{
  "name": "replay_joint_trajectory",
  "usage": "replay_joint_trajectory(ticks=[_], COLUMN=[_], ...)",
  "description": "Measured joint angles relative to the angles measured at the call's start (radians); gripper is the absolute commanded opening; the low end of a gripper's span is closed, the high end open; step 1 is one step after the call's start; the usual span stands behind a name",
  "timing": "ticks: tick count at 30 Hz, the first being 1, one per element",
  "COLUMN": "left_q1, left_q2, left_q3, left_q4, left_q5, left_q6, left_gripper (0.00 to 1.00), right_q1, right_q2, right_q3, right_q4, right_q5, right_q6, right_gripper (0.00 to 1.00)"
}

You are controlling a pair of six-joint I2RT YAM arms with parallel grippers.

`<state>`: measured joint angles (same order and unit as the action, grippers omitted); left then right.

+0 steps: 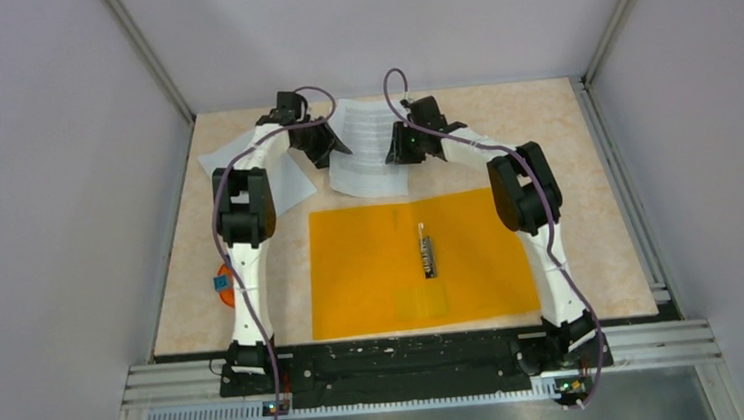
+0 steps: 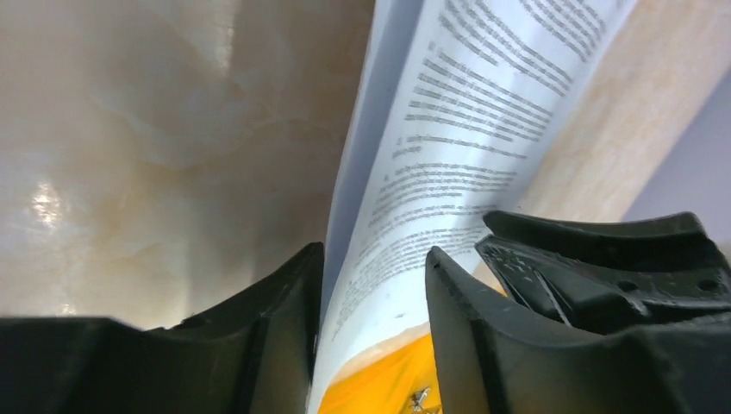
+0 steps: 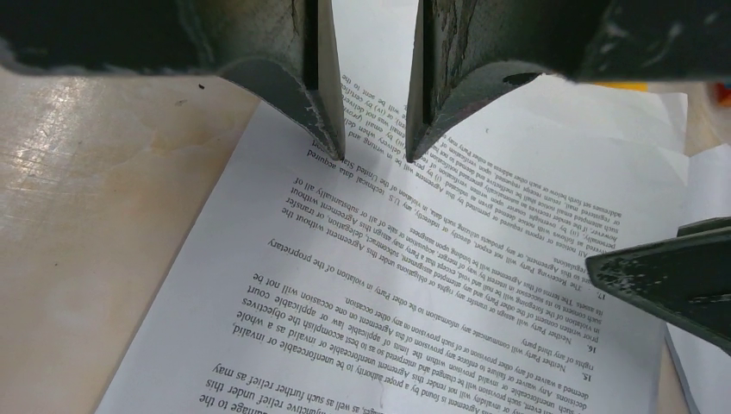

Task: Put the files into the folder

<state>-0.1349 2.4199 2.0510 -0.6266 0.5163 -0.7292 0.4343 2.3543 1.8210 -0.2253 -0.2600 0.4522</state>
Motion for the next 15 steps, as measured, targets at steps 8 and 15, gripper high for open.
replay_joint_trajectory(ticks=[8, 15], left_q1=[-0.019, -0.027], left_q2=[0.047, 0.035], left_q3=[0.085, 0.132], left_q4=[-0.078, -0.061], left_q5=[-0.088, -0.026], left_q6=[0.070, 0.002], left_gripper=[0.00, 0.00], right_q1=[-0.016, -0.078], right_q2=[0.000, -0.114], right_q3=[0.009, -0.104], right_q4=[-0.011, -0.006], right_q5=[-0.043, -0.085], right_q6=[0.001, 0.042], right_gripper=[0.56, 0.78])
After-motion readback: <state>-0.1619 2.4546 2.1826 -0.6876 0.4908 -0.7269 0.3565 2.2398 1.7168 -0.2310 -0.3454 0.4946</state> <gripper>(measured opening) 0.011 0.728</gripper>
